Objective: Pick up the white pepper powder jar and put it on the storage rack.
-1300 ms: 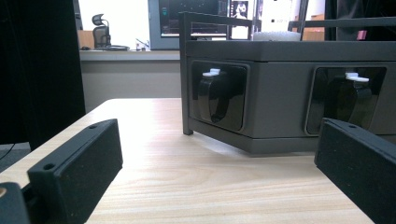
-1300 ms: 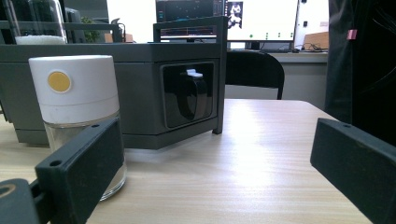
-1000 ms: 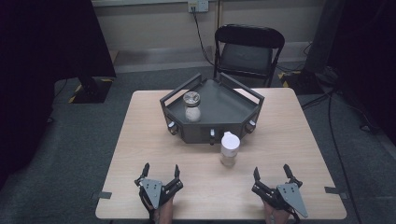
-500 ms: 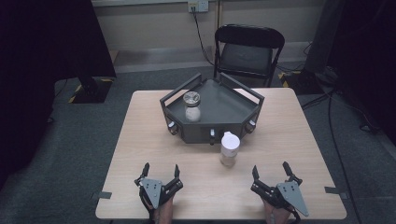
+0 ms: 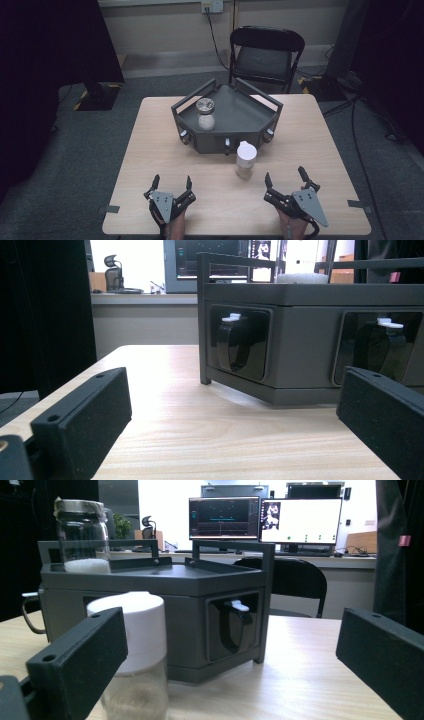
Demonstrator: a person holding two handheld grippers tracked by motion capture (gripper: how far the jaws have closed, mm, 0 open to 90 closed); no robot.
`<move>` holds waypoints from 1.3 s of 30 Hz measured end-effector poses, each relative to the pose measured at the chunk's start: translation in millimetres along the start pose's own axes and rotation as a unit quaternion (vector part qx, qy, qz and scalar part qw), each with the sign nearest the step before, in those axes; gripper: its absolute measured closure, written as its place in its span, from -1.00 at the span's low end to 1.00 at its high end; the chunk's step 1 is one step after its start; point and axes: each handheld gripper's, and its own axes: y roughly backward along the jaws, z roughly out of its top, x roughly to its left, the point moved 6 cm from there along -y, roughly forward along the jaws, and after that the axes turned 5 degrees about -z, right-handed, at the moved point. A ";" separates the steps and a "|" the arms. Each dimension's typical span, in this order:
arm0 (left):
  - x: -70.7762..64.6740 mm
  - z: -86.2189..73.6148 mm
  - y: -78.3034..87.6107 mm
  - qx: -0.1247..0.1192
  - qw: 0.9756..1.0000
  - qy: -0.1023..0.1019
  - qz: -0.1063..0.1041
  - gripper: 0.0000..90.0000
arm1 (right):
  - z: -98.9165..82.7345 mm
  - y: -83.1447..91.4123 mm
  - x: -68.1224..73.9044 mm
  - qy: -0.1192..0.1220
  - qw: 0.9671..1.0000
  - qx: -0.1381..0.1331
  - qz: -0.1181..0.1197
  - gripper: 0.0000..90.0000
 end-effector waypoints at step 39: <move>-0.5 -0.1 -0.1 0.000 1.000 0.000 0.002 -0.99 | -4.1 -62.1 45.9 0.000 0.997 0.043 0.063 -0.91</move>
